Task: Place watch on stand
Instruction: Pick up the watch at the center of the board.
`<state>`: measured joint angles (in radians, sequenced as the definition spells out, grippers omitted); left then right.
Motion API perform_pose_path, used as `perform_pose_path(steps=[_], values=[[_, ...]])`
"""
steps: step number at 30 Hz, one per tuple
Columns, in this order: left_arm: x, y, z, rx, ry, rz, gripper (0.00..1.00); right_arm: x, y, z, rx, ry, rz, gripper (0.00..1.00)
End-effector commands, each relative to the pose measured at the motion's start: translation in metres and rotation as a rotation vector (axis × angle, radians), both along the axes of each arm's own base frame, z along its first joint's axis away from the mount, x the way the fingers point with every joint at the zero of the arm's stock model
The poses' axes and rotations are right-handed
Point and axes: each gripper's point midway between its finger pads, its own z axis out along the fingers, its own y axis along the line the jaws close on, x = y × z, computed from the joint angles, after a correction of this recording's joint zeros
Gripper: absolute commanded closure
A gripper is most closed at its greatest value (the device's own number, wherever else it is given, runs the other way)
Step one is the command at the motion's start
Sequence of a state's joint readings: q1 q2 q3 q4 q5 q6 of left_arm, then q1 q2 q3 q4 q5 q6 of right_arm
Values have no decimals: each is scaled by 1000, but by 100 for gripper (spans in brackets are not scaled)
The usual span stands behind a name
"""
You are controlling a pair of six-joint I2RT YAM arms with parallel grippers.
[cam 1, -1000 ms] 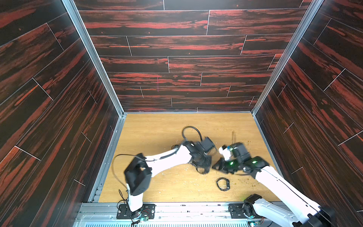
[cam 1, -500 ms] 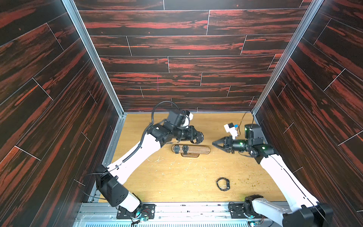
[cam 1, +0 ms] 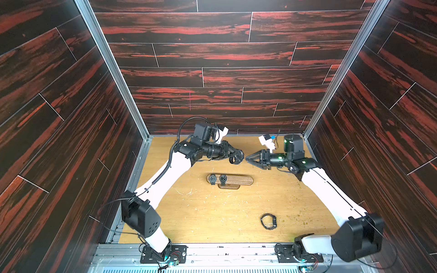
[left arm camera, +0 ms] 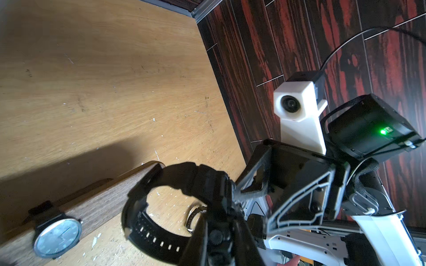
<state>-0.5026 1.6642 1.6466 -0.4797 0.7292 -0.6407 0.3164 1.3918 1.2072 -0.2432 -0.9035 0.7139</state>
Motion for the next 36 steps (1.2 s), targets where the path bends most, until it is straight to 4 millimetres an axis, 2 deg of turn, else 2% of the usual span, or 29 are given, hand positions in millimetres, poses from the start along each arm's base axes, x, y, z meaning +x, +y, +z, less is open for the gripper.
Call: perform_pose_path(steps=[1,7,15,25,36], values=[[-1,-3,29,-77,-54,-49,91,10,7,14,18,-61,11,54],[9,-1,30,-115,-45,-43,91,19,17,18,33,-63,44,56],[17,-5,36,-182,-30,-53,91,22,19,23,54,-80,52,61],[16,-7,32,-211,-12,-63,91,23,19,29,80,-91,42,63],[8,-4,26,-203,1,-71,90,23,19,31,87,-90,33,61]])
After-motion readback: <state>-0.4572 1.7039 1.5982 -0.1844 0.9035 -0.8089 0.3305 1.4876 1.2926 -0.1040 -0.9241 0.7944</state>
